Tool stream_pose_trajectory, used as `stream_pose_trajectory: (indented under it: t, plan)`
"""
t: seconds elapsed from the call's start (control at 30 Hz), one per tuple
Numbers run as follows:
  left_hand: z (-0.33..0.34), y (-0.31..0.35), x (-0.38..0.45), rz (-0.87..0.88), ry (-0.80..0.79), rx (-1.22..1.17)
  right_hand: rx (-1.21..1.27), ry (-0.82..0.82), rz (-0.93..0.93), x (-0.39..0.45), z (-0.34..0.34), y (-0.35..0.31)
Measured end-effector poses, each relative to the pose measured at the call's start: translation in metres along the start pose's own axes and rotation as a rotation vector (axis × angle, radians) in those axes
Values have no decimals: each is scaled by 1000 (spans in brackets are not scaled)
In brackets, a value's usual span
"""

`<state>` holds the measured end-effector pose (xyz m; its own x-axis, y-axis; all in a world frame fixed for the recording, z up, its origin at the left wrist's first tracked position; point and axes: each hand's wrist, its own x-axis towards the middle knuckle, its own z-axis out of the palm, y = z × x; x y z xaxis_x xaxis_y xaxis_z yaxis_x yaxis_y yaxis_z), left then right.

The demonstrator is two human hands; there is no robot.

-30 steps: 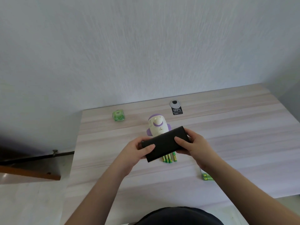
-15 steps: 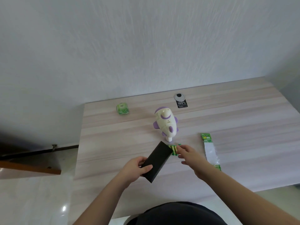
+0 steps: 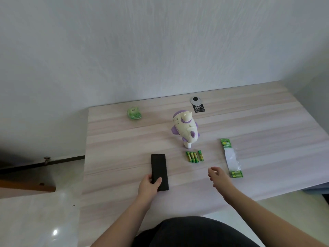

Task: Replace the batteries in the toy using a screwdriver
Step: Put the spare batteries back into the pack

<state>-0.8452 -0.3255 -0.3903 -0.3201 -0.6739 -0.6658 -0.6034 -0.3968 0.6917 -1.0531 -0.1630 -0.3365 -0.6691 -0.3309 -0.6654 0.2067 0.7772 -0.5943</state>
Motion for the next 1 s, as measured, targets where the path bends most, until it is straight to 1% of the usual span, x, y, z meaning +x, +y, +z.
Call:
stream_pose_trajectory:
  t: [0.1, 0.17, 0.27, 0.4, 0.5, 0.57, 0.63, 0.73, 0.8, 0.9, 1.0]
  plan:
    - [3, 4, 1, 145, 20, 273, -44, 50, -26, 2, 3, 8]
    - [2, 7, 1, 198, -11, 384, -79, 85, -46, 2, 5, 11]
    - [0, 2, 9, 224, -45, 567, -121, 197, -70, 0, -1, 12]
    - [2, 7, 8, 251, -41, 796, -203, 375, -148, 9, -21, 15]
    - [6, 13, 10, 219, -28, 1017, -273, 467, -56, 27, -33, 19]
    - [10, 16, 10, 200, -32, 1106, -340, 455, 27, 38, -40, 21]
    - [11, 19, 9, 181, -38, 1167, -423, 401, 70, 49, -45, 23]
    - [19, 26, 4, 162, -8, 1270, -505, 313, 66, 61, -55, 26]
    - [24, 36, 0, 161, 19, 1340, -545, 286, 41, 67, -61, 24]
    - [30, 50, -3, 171, 71, 1349, -584, 270, -9, 73, -70, 27]
    - [39, 62, -9, 199, 138, 1274, -577, 232, -52, 77, -81, 33]
